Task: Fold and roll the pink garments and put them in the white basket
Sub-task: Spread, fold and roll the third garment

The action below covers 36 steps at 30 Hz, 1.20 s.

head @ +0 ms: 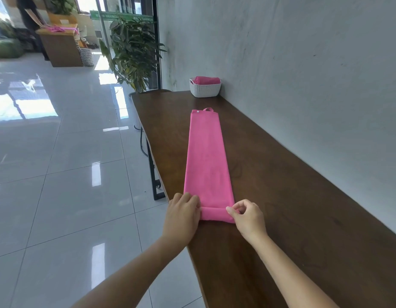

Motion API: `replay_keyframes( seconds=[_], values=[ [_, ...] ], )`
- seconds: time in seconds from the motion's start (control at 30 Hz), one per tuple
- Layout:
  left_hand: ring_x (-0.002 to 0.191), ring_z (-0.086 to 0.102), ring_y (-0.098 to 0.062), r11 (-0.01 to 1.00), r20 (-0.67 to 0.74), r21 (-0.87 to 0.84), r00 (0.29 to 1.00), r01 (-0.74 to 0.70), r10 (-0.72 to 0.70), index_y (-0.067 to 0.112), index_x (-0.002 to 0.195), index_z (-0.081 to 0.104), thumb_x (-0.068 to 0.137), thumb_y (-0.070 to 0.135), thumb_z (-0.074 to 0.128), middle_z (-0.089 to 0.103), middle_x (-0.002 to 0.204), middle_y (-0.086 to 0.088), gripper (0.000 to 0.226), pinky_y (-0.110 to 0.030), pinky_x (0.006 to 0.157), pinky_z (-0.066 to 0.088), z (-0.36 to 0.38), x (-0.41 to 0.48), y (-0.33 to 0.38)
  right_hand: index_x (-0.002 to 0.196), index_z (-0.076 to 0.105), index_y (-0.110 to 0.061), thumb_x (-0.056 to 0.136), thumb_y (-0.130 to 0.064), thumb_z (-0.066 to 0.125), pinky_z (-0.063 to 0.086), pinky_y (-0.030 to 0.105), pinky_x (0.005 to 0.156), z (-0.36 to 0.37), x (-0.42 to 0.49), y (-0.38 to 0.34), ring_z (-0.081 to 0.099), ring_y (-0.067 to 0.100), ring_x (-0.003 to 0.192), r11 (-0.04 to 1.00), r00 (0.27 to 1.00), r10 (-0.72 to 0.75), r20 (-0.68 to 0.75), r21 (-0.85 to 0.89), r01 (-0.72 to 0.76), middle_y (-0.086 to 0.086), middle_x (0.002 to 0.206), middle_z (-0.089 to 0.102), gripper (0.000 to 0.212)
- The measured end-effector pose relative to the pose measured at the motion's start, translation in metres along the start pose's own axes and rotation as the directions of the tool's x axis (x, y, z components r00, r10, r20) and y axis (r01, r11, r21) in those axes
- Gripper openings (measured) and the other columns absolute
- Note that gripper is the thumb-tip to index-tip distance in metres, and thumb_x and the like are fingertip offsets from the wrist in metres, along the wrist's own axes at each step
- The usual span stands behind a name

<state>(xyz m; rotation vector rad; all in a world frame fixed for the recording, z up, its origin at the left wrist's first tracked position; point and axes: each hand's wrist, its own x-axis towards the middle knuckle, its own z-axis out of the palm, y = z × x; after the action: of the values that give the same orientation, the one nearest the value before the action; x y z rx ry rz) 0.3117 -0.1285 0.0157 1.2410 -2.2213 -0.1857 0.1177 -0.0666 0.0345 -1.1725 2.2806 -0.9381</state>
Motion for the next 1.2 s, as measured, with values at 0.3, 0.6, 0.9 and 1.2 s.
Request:
replay_keyframes(
  seconds=[0.3,0.6,0.9,1.2],
  values=[
    [0.093,0.058,-0.019,0.935,-0.028,0.133,0.942,-0.329,0.335,0.021,0.103,0.065,0.102,0.039,0.044,0.064,0.103,0.004,0.028,-0.034,0.084,0.055,0.016,-0.011,-0.027,0.084,0.067,-0.021,0.091,-0.037,0.072,0.038,0.01,0.056,0.011,-0.009,0.004,0.058,0.007,0.074,0.989,0.957,-0.15,-0.248,-0.036,0.145,-0.005,0.089,0.062,0.019],
    [0.089,0.056,-0.016,0.99,0.098,-0.002,0.985,-0.141,0.14,0.021,0.107,0.067,0.105,0.048,0.031,0.065,0.105,0.006,0.045,-0.032,0.08,0.054,0.015,0.008,-0.027,0.136,0.058,-0.023,0.095,-0.045,0.063,0.044,0.017,0.094,0.002,-0.008,0.024,0.053,0.007,0.119,0.892,0.938,-0.346,0.027,-0.302,0.338,-0.009,0.133,0.054,0.046],
    [0.088,0.061,-0.007,0.949,0.346,-0.209,0.926,0.236,-0.154,0.027,0.108,0.07,0.099,0.048,0.058,0.068,0.098,0.012,0.025,-0.024,0.078,0.051,-0.004,0.024,-0.027,0.113,0.062,-0.028,0.099,-0.051,0.052,0.035,0.012,0.074,-0.005,0.001,0.017,0.048,0.003,0.104,0.92,0.957,-0.267,0.117,-0.266,0.289,-0.016,0.111,0.055,0.029],
    [0.08,0.062,-0.003,0.871,0.282,-0.226,0.885,0.436,-0.37,0.031,0.083,0.061,0.08,0.062,0.075,0.065,0.086,0.016,0.033,-0.031,0.071,0.058,-0.009,0.017,-0.025,0.098,0.061,-0.027,0.098,-0.057,0.048,0.039,0.013,0.061,-0.008,-0.003,0.016,0.058,0.002,0.088,0.971,0.975,-0.132,0.18,-0.174,0.164,-0.011,0.101,0.062,0.033]
  ],
)
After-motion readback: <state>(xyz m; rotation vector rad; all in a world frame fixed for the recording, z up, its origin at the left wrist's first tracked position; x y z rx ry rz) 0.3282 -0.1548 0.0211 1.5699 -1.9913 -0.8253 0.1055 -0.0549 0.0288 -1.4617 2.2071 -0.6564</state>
